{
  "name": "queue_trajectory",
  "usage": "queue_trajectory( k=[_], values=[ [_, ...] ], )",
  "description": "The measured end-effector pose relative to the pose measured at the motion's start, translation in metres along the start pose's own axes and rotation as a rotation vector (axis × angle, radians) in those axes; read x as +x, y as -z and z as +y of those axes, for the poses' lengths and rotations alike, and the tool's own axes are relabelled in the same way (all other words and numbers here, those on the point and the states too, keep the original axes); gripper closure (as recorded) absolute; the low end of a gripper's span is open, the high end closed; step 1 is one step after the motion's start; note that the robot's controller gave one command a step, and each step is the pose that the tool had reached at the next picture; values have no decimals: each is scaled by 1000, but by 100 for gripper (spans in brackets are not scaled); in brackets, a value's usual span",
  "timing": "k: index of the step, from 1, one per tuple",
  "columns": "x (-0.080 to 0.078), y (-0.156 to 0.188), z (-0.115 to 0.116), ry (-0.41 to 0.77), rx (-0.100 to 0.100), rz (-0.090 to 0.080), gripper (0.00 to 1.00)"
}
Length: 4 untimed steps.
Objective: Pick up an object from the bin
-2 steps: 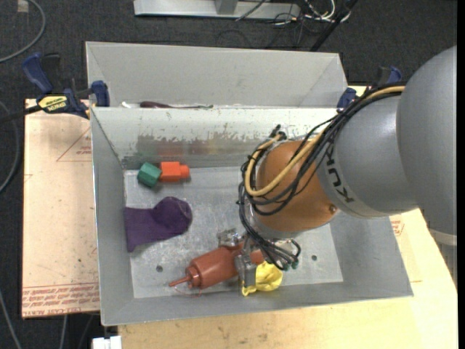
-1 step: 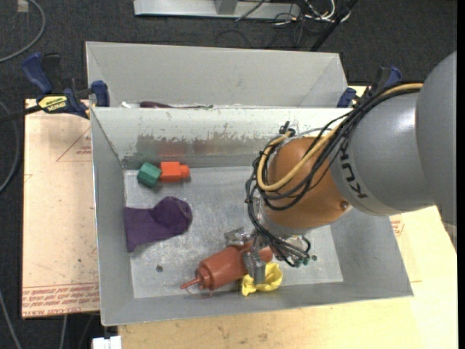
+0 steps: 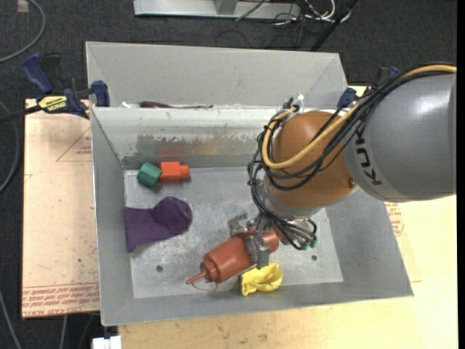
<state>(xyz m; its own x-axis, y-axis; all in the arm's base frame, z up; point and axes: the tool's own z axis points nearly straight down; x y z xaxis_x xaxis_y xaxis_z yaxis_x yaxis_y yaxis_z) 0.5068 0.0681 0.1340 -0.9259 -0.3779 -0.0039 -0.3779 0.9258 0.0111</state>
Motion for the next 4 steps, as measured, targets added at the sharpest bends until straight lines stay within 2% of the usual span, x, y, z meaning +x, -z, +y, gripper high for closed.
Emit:
queue_trajectory(
  k=[1, 2, 3, 4],
  values=[
    [-23, 10, 20, -49, 4, -24, 100],
    [-15, 15, 27, -61, -4, 10, 100],
    [-17, 33, 26, -60, -2, 3, 100],
    [-31, 23, 26, 99, 2, -15, 100]
  ],
)
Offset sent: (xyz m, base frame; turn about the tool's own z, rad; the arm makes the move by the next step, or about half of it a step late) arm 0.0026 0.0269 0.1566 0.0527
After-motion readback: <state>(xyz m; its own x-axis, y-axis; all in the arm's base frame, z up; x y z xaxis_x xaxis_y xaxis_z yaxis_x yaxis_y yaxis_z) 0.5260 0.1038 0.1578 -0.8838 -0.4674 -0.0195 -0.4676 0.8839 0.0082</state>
